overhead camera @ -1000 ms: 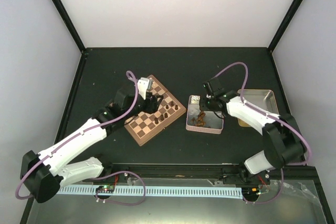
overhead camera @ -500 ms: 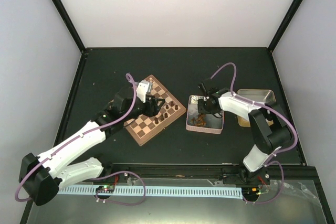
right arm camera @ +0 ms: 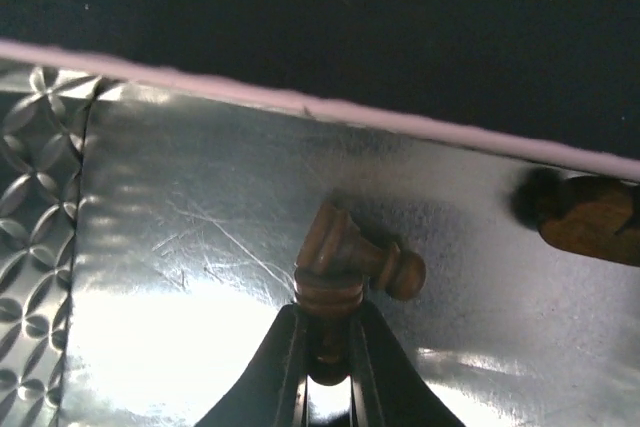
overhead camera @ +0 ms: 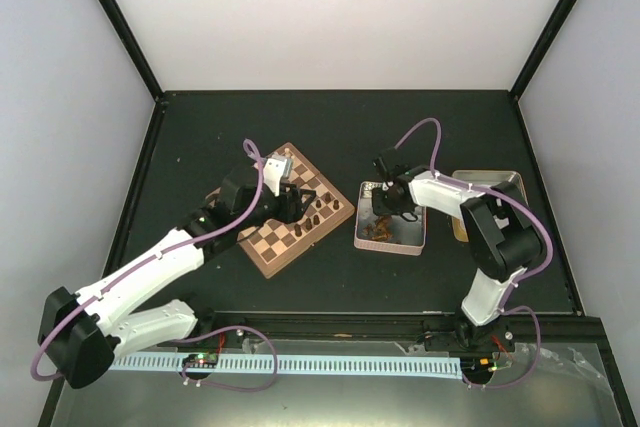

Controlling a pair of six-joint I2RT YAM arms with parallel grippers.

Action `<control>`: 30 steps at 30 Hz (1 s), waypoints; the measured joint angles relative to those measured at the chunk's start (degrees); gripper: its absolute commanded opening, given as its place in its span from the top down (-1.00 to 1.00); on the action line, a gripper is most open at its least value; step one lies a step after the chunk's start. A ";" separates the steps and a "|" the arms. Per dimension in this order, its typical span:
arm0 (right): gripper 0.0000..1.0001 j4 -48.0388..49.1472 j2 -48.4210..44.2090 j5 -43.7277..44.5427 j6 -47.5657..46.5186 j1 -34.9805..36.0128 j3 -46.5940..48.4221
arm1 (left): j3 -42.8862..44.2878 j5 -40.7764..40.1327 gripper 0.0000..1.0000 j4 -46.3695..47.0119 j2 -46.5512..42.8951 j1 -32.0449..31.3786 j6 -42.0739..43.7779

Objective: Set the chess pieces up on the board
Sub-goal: Pick up the chess piece from the storage box, then place the chess piece on the chessboard.

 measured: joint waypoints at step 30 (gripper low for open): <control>0.92 18.51 -29.03 -29.55 -9.29 0.42 -12.59 | 0.42 16.33 -0.54 8.98 6.29 0.74 -16.35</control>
